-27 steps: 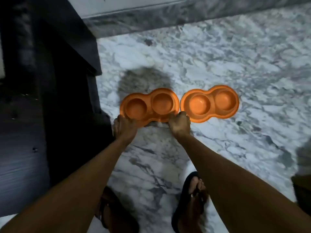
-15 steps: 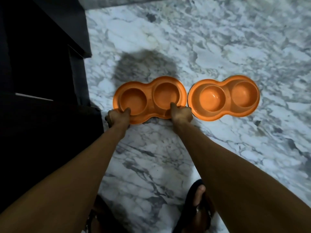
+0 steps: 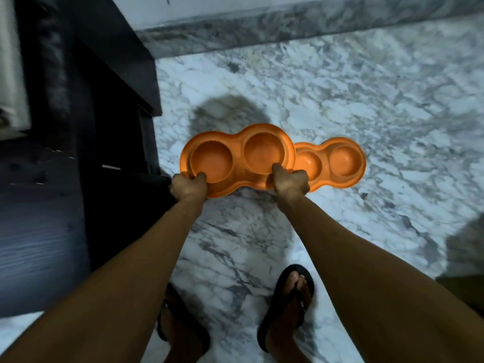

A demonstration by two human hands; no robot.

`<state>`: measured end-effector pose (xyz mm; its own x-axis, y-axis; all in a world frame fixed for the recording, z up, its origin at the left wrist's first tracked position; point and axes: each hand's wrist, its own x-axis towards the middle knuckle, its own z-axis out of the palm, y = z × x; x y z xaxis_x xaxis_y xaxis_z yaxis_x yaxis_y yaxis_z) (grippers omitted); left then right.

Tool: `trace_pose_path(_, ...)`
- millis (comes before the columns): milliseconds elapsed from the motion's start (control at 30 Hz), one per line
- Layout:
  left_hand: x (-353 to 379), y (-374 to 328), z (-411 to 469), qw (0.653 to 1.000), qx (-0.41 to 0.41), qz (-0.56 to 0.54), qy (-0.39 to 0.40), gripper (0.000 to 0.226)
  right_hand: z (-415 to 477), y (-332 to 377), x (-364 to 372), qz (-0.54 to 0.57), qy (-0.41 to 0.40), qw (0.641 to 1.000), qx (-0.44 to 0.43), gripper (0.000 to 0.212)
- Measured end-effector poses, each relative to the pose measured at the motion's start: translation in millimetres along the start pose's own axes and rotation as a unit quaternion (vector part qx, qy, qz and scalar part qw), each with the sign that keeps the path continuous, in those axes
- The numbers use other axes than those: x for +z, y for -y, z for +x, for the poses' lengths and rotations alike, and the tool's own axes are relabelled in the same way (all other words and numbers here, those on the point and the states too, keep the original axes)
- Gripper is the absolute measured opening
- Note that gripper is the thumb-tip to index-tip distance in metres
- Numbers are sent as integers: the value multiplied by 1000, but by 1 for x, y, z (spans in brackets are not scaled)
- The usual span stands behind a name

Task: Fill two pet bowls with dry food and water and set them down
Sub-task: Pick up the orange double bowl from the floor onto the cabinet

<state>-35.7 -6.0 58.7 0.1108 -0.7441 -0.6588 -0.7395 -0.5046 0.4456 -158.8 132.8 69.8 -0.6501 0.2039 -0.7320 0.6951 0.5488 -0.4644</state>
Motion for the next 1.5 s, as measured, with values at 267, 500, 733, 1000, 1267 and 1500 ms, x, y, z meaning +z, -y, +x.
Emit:
trace_pose_path(267,-120,-128,-185,997,51,-64,-8,49,-158,128,-147,47,-10,999,-23,66)
trace_pose_path(500,-239,-219,-334,985,99,-142,-5,50,-311,231,-260,94,-2,993,-77,68)
trace_pose_path(733,-344,-259,-416,963,173,-209,-6,49,-441,272,-313,149,-18,981,-122,58)
trace_pose_path(1000,-485,-245,-417,947,203,-249,-24,55,-584,267,-286,180,-2,966,-187,48)
trace_pose_path(1267,-666,-186,-364,937,190,-282,-83,48,-734,237,-185,169,75,955,-230,43)
trace_pose_path(1500,-790,-154,-302,927,164,-314,-127,51,-825,231,-90,116,143,945,-270,54)
